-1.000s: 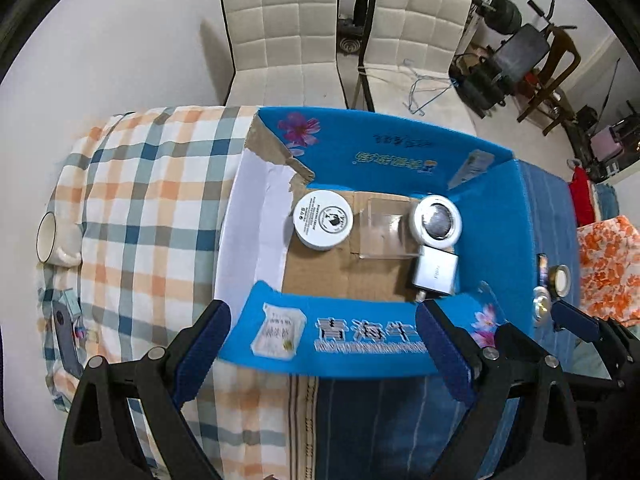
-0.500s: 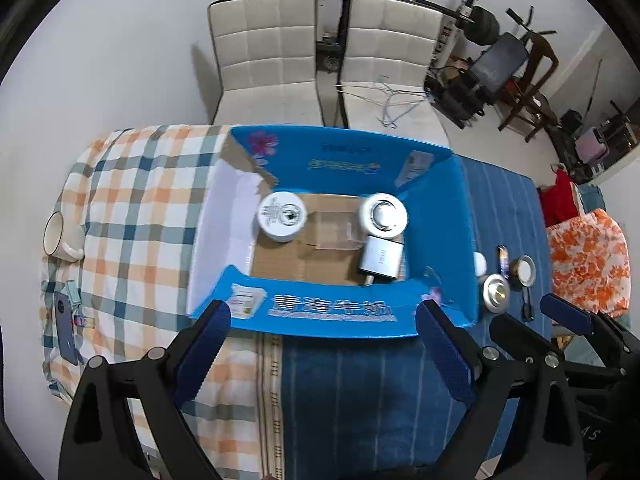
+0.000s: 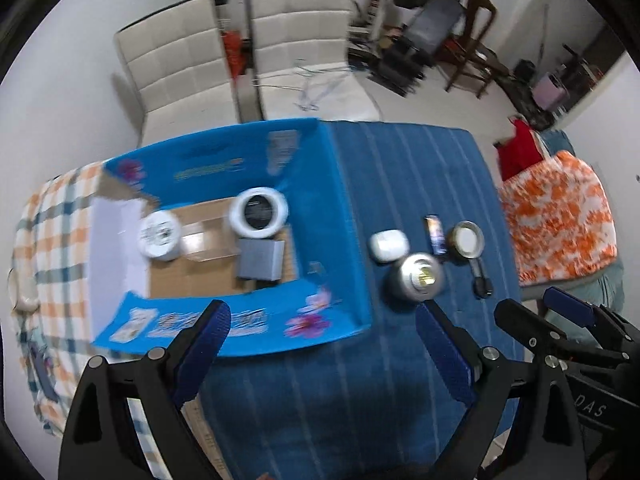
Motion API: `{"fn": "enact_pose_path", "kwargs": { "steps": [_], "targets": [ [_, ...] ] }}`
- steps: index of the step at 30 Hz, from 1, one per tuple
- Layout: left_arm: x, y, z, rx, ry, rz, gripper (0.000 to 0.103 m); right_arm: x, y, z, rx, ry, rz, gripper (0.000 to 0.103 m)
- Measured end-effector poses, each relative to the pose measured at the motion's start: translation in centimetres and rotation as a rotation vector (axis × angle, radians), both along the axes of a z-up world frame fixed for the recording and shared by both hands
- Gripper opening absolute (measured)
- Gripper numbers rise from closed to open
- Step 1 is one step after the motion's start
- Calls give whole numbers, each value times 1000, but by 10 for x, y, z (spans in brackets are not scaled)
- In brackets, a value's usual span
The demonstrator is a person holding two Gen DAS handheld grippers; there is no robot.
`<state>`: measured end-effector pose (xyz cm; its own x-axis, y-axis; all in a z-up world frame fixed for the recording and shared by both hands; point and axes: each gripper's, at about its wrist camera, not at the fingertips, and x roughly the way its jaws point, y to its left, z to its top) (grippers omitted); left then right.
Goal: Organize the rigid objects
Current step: 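Withdraw both tools from the box toward the remaining items, then grasp the silver round light with the left gripper while the right grasps the tin lid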
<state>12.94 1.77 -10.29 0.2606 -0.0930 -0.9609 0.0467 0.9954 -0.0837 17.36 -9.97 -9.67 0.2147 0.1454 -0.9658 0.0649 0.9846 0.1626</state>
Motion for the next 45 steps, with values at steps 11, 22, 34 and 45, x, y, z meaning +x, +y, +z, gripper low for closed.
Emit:
{"fn": "enact_pose_path", "kwargs": {
  "steps": [11,22,34,45],
  "targets": [
    [29,-92,-64,6,109,-128,95,3,-118,-54,-58,99,-179,87],
    [61,-149,-159,57,223,-167,95,42,-170,-147,36,199,-243,87],
    [71,-156,-217,125,277,-125,69,98,-149,-215,50,259,-163,87],
    [68,-153,-217,95,263,-120,69,110,-138,-232,46,253,-162,73]
  ]
}}
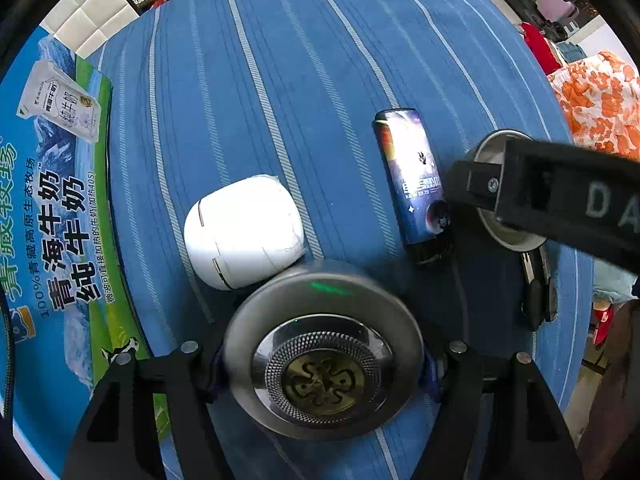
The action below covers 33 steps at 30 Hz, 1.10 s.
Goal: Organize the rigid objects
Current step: 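Grasp the silver round light with the left gripper while the right grasps the tin lid, then carry the silver light and tin lid into the blue box and open both grippers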
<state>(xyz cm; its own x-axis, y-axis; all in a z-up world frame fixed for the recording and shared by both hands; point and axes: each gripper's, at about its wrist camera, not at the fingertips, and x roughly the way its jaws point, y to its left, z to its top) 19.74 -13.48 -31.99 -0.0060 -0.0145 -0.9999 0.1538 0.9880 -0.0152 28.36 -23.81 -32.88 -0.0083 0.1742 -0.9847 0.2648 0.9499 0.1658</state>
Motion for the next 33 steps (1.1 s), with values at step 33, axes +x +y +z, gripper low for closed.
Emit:
{"fn": "enact_pose_path", "kwargs": {
  "steps": [33],
  "targets": [
    [-27,-10,54,-39,-130,-36,69,-40,-26,54,-160,-98,22,68]
  ]
}}
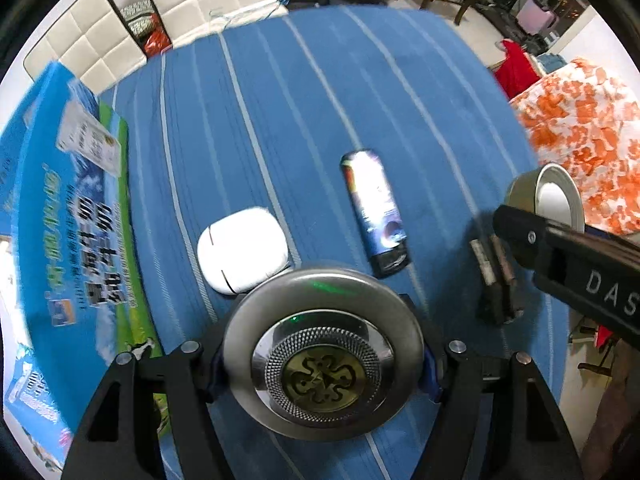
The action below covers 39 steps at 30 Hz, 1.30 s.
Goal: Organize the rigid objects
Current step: 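Carry the silver light and tin lid into the blue box and open both grippers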
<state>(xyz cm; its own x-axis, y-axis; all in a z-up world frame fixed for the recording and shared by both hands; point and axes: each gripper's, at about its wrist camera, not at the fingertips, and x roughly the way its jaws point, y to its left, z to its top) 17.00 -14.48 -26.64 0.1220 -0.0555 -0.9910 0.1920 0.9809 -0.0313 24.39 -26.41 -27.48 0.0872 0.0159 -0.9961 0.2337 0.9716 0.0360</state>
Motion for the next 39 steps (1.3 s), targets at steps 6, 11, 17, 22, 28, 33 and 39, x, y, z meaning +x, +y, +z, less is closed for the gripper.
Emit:
{"fn": "enact_pose_path", "kwargs": {
  "steps": [6,11,17,22,28,33,39],
  "targets": [
    [-15,20,48,-62,-61,-5,69,-21,-4,43,15,-60,-8,68],
    [-24,56,97,-105,-124,11,69,-34,19,79,50,-107,22,68],
    [-37,135,142,-99,-176,92,69,-43,90,119,132,-162,110,68],
    [-53,214,153,-48,-189,195,69,-46,179,135,196,-179,243,68],
    [-60,302,133,-30,-128,326,69,-37,291,121,293,-163,371,68],
    [-47,357,102,-59,-61,405,69,-17,359,83,343,-109,427,68],
    [-28,390,57,-112,56,412,69,-5,396,39,368,-20,444,68]
  ]
}}
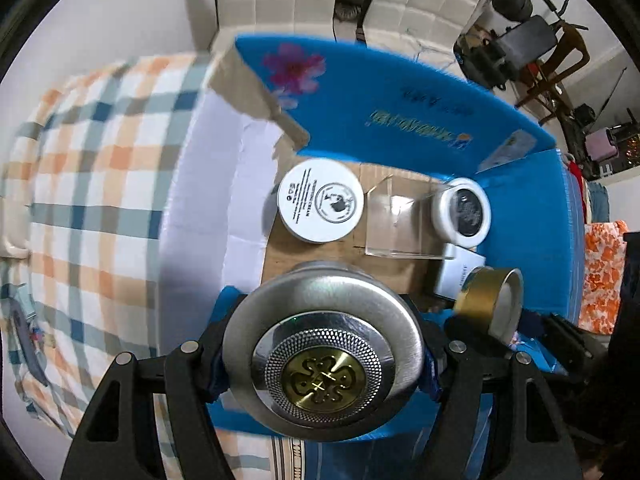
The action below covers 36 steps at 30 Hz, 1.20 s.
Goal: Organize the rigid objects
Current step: 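Carry the silver light and tin lid into the blue box and open both grippers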
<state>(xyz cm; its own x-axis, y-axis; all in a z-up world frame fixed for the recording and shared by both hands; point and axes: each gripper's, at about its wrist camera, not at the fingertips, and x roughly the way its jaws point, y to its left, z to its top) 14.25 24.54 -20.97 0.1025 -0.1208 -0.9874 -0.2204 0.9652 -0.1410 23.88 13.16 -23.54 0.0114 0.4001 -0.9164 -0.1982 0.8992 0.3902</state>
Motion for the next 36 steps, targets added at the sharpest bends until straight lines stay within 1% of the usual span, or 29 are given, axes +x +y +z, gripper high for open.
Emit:
{"fn": "enact_pose_path", "kwargs": {
  "steps": [2,7,11,13,18,24,27,29,30,31,34,36],
  "targets": [
    [6,5,-12,-24,39,-10,69,1,7,-12,6,31,14,68],
    [17,0,-34,-20,100,-75,69,0,32,-35,-14,71,83,68],
    [22,-7,-49,-26,145,-110,69,1,46,-57,-45,114,112,69],
    [24,-9,-54,-21,156,-120,69,2,50,-63,-66,110,113,69],
    [30,-12,-70,-25,196,-134,69,7,64,-77,-98,138,124,69],
    [37,-15,-93,-28,289,-156,69,15,68,-99,-146,224,94,70],
    [38,-15,-96,-23,308,-158,70,20,75,-102,-167,220,117,70],
    [38,-16,-95,-25,308,-157,70,18,77,-103,-172,218,116,77],
    [37,-16,-93,-28,307,-153,71,18,74,-103,-166,222,106,77],
    [36,-16,-91,-29,307,-155,73,18,72,-102,-160,227,103,77],
    [32,-18,-81,-31,298,-155,76,17,68,-99,-154,236,98,77],
    [30,-21,-73,-46,287,-152,82,15,65,-95,-157,231,102,78]
  ]
}}
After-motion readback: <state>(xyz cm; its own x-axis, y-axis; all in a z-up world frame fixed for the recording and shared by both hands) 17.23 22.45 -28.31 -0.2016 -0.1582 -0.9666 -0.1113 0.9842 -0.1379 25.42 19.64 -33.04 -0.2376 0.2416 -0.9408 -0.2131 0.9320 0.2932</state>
